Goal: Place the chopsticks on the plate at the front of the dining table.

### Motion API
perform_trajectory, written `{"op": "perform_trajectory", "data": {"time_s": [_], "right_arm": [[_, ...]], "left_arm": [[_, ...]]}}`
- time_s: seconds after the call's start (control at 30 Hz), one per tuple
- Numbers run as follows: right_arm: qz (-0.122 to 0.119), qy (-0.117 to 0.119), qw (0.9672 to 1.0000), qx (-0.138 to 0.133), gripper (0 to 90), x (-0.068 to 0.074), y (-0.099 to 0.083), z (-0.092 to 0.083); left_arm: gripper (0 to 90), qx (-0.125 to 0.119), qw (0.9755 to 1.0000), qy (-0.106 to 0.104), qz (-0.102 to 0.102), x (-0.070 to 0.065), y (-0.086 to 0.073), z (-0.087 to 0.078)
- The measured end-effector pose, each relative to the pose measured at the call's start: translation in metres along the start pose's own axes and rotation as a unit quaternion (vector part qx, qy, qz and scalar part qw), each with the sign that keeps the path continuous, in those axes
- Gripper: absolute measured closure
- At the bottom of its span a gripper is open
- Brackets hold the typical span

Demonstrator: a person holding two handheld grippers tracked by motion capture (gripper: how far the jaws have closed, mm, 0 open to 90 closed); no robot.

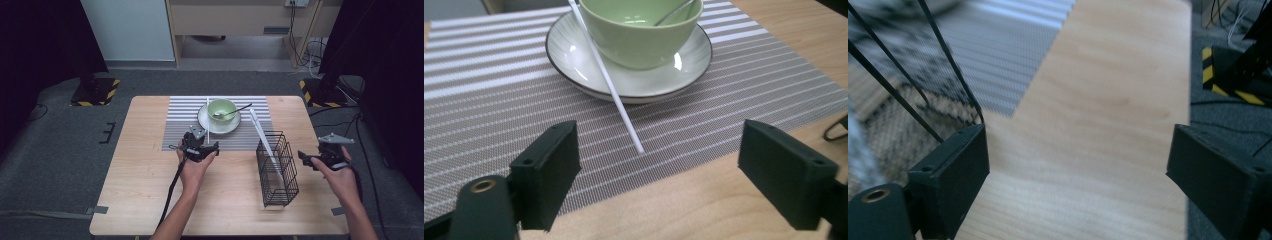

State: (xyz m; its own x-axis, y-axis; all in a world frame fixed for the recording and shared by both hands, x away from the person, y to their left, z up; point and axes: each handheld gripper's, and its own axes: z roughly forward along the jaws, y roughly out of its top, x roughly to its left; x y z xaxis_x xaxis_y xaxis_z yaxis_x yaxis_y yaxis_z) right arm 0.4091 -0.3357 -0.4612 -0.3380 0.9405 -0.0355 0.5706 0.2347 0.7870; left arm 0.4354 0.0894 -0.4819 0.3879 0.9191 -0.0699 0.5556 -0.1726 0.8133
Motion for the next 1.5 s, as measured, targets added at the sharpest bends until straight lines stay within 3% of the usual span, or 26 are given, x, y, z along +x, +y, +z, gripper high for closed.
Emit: {"op": "perform_trajectory", "data": {"time_s": [0.13,0.27,0.4,0.57,0.73,0.9,1.33,1.5], "right_arm": [[-0.013,0.018,0.9996,-0.020,23.2,0.001,0.033,-0.023],[-0.037,0.041,0.9980,-0.030,33.8,0.011,0.063,-0.035],[-0.063,0.076,0.9943,-0.041,42.4,0.030,0.089,-0.037],[-0.074,0.122,0.9887,-0.047,51.4,0.059,0.110,-0.023],[-0.082,0.143,0.9853,-0.044,59.7,0.081,0.119,-0.005],[-0.086,0.156,0.9834,-0.037,60.8,0.094,0.123,0.008],[-0.079,0.162,0.9833,-0.028,62.9,0.108,0.127,0.024],[-0.077,0.161,0.9835,-0.030,63.2,0.109,0.129,0.025]], "left_arm": [[11.7,0.000,0.9999,-0.014,0.002,0.004,-0.006,-0.007],[11.2,-0.008,0.9996,-0.025,0.008,0.007,-0.009,-0.014],[11.0,-0.012,0.9992,-0.036,0.013,0.009,-0.010,-0.021],[11.0,-0.018,0.9987,-0.044,0.018,0.007,-0.011,-0.027],[11.0,-0.021,0.9984,-0.046,0.023,0.010,-0.013,-0.030],[10.6,-0.020,0.9982,-0.051,0.024,0.012,-0.015,-0.032],[10.5,-0.020,0.9979,-0.057,0.024,0.014,-0.020,-0.035],[12.9,-0.033,0.9984,-0.043,0.018,0.017,-0.020,-0.039]]}}
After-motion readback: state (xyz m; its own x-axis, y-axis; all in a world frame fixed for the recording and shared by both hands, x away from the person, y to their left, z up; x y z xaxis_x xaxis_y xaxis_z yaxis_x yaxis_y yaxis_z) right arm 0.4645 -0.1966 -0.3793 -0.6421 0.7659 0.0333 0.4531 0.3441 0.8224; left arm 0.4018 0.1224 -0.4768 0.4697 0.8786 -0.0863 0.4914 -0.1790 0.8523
